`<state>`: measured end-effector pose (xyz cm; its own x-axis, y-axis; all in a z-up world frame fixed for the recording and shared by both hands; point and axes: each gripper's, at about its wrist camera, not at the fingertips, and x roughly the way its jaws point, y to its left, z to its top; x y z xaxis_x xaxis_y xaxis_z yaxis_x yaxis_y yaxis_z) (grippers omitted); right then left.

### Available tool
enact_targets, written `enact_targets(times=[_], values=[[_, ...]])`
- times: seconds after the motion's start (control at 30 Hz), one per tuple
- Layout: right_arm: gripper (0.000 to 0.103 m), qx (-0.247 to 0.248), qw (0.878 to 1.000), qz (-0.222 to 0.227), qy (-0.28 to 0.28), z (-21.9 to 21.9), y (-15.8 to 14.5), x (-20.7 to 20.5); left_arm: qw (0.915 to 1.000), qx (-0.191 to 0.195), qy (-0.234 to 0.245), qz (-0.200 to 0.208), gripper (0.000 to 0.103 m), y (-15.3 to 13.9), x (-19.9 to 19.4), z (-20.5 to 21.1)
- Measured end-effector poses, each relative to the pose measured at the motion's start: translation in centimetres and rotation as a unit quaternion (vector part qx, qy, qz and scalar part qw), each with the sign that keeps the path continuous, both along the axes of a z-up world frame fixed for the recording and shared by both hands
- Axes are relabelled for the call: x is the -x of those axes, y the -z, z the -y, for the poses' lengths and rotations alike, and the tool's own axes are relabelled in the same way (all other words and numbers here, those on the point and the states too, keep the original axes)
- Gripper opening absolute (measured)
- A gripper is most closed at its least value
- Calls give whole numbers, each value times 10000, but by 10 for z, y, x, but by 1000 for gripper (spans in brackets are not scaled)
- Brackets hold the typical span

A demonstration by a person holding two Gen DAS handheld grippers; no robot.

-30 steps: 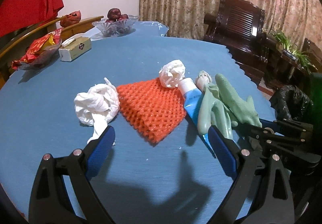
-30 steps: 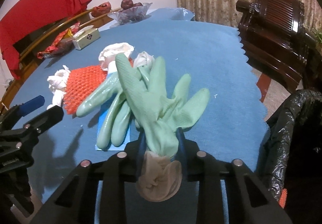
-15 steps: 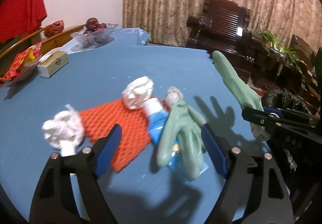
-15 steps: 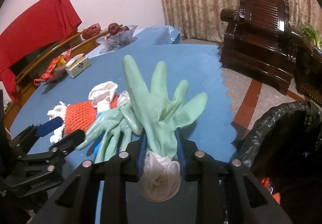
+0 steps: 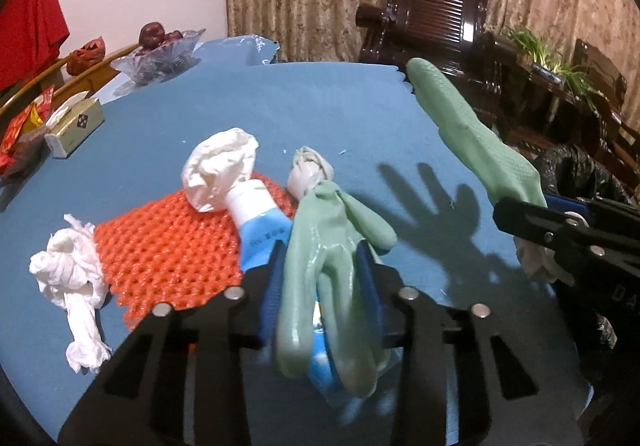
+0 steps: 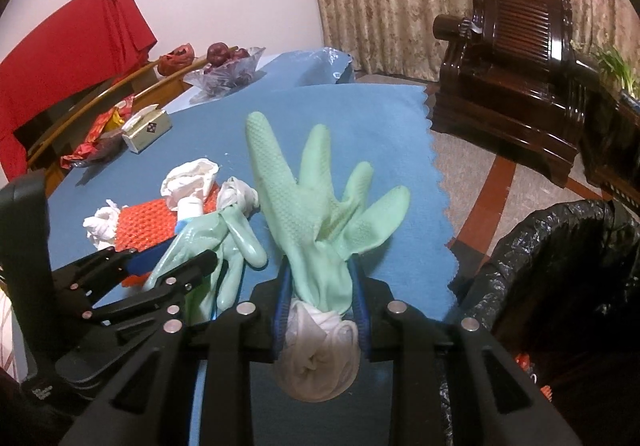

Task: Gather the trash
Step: 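Grasp a green glove with the right tool while the left tool grasps the other glove, then carry both green gloves over the trash bin with both tools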

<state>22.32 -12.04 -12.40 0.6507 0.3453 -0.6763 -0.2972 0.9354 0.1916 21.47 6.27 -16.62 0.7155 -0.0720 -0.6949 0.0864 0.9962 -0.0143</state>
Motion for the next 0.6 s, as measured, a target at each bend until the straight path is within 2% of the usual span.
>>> enact_targets(times=[0.07,0.17,0.6], values=[[27,-13,10000,4,0,1,0,1,10000,6,42,9,20,-1,1,2],[28,6,10000,32,-11,0,-1,2,9999,59,75,80,15,-4,3,6],[27,-13,9997,223,76,10,-19,12,9982,342,208,455,11,-40,16,13]])
